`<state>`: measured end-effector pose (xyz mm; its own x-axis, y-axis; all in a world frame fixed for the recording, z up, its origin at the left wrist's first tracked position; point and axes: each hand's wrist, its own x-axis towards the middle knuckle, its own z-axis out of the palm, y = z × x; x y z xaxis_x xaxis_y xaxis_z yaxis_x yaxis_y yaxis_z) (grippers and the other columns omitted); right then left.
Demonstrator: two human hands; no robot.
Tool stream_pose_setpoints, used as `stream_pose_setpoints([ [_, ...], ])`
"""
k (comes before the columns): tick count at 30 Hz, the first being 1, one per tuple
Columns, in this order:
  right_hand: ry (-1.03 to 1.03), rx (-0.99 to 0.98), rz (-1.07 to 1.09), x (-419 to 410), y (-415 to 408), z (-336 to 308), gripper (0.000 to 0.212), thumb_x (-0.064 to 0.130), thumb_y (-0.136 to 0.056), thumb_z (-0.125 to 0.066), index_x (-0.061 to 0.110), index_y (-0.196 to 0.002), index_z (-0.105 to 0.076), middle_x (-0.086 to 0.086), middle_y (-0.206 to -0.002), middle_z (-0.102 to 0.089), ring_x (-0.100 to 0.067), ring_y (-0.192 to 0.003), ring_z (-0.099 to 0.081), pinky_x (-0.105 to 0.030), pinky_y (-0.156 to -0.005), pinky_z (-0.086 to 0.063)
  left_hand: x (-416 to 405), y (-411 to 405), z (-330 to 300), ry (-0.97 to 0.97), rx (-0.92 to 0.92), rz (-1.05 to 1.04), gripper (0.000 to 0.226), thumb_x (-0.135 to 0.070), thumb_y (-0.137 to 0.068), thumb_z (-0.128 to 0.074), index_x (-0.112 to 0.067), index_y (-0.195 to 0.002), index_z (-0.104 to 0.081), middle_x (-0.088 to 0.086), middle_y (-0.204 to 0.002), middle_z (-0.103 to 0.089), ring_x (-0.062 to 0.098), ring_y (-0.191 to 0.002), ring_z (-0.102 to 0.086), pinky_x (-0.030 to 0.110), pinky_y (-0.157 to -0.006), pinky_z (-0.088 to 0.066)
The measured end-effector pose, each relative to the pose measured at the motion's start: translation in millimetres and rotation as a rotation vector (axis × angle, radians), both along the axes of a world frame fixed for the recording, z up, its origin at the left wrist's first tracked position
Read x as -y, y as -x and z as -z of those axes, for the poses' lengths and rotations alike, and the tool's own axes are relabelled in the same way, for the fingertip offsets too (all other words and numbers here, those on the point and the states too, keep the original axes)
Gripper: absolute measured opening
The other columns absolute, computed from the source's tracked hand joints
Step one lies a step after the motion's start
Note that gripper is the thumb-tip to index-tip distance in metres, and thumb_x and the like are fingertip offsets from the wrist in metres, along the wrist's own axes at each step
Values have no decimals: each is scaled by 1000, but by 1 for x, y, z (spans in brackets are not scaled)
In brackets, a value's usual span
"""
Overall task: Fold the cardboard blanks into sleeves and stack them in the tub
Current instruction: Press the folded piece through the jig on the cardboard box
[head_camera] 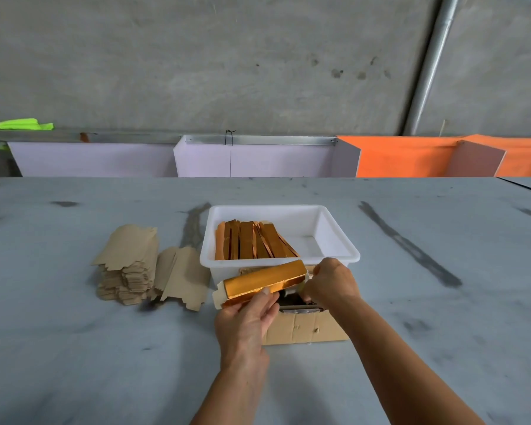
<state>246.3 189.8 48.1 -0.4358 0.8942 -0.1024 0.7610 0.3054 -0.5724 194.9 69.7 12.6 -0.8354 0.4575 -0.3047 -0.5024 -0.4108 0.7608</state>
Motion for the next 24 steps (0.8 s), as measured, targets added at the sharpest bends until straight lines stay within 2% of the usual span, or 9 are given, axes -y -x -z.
stream_pose_setpoints([
  [3,38,-40,21,-1,-2,-3,28,5,-74,-72,6,-99,-60,-7,-85,-61,-22,-82,-62,-29,-66,-51,-3,-4,0,-16,11,10,22,-2,-77,-72,-8,-96,-64,14,-97,-72,30,-87,-71,39,-75,-57],
  [6,66,-97,42,-2,-4,-4,21,2,-73,-71,5,-92,-62,-5,-75,-60,-22,-75,-62,-31,-67,-53,-7,-7,2,-17,-9,-3,21,-3,-76,-73,-11,-94,-65,10,-97,-72,28,-90,-70,33,-69,-59],
  [11,45,-193,51,1,-12,-6,18,2,-72,-71,3,-88,-65,-8,-74,-63,-22,-71,-61,-34,-66,-56,-11,-8,3,-9,23,-25,28,-4,-73,-75,-12,-98,-66,9,-102,-71,28,-92,-70,31,-68,-60],
  [13,63,-241,47,6,-17,-5,23,3,-71,-72,5,-93,-64,-7,-78,-63,-20,-66,-60,-32,-56,-53,-11,-7,4,-4,35,-28,28,-4,-73,-75,-12,-98,-65,10,-102,-71,27,-91,-70,31,-68,-60],
  [15,84,-293,44,12,-24,-1,29,6,-72,-73,11,-97,-60,-2,-79,-60,-15,-62,-57,-24,-47,-44,-10,-7,4,-9,33,-23,28,-4,-72,-75,-11,-98,-66,11,-101,-72,27,-90,-70,33,-72,-59],
  [19,78,-385,63,25,-37,13,28,10,-70,-77,14,-92,-60,0,-84,-61,-16,-72,-57,-24,-53,-43,-9,-9,4,-17,15,-17,26,-3,-74,-74,-9,-98,-65,13,-101,-72,27,-89,-71,39,-81,-56],
  [24,133,-498,92,38,-46,27,27,10,-72,-79,18,-84,-56,-2,-81,-64,-18,-74,-61,-23,-55,-41,-9,-11,1,-44,3,-18,20,3,-78,-69,-11,-91,-64,18,-104,-69,33,-95,-68,42,-85,-53],
])
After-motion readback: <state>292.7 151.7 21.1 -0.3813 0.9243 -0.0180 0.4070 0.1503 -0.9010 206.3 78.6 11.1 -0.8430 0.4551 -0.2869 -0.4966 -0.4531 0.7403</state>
